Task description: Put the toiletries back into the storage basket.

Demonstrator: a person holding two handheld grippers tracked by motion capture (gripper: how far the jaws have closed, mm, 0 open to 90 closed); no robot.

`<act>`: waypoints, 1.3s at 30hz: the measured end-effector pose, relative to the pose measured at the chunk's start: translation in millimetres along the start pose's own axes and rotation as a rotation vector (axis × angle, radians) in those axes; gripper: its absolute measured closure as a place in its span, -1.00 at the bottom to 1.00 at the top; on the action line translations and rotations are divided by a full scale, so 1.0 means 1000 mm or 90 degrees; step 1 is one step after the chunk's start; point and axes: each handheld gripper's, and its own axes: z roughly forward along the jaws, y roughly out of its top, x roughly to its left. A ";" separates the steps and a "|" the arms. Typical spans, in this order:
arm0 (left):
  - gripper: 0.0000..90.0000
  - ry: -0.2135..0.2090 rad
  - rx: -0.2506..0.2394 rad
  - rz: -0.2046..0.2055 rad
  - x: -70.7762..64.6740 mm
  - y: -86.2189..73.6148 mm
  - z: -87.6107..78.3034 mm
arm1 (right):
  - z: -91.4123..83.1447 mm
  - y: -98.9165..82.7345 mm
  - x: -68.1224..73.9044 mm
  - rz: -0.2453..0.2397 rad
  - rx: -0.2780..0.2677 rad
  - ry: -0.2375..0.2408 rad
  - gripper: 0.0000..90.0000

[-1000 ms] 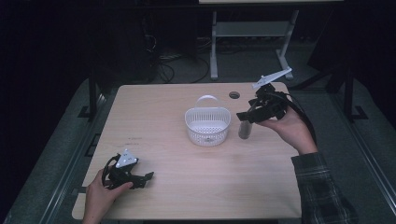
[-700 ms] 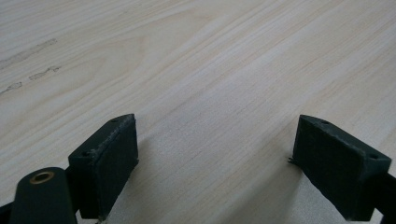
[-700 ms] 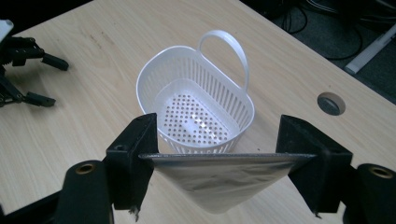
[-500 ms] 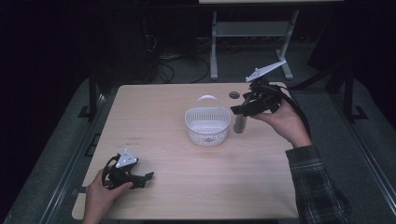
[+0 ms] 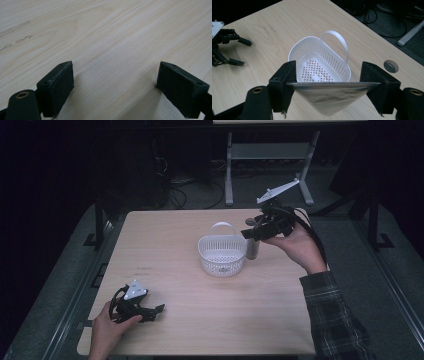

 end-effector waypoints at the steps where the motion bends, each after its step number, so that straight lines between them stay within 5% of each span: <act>1: -0.71 0.000 0.000 0.000 0.000 0.000 0.000 | 0.000 0.001 0.000 -0.001 0.000 0.000 -0.34; 39: -0.71 -0.001 0.000 0.000 0.000 0.000 0.000 | 0.041 0.023 0.006 0.005 0.002 0.000 -0.34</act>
